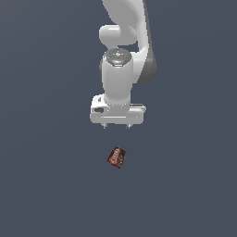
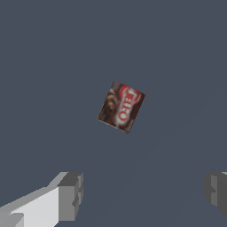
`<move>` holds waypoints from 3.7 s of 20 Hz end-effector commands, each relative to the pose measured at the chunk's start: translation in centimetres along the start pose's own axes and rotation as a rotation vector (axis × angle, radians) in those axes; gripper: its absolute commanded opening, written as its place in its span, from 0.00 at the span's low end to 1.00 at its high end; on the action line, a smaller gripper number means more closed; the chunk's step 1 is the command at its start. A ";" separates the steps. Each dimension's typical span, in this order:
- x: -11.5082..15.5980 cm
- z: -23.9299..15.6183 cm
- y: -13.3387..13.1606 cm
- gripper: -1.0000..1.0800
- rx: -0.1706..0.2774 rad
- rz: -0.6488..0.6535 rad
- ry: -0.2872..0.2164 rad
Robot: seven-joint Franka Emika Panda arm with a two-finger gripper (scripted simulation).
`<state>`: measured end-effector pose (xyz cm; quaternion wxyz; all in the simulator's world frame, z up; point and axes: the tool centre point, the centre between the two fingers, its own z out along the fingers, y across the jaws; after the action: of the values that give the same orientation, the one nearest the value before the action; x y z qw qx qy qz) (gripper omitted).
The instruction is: Pick up the object and move it to a goal position.
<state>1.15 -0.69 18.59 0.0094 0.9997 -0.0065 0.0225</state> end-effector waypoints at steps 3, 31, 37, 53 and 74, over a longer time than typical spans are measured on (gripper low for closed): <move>0.0 0.0 -0.1 0.96 0.001 -0.004 0.000; 3.7 6.1 -1.0 0.96 0.014 0.207 -0.024; 5.3 9.6 -0.6 0.96 0.012 0.340 -0.039; 6.1 12.8 -0.3 0.96 0.008 0.430 -0.049; 6.0 17.3 -0.4 0.00 0.008 0.435 -0.048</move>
<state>7.87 -0.67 1.57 0.0000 0.9750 -0.2221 -0.0001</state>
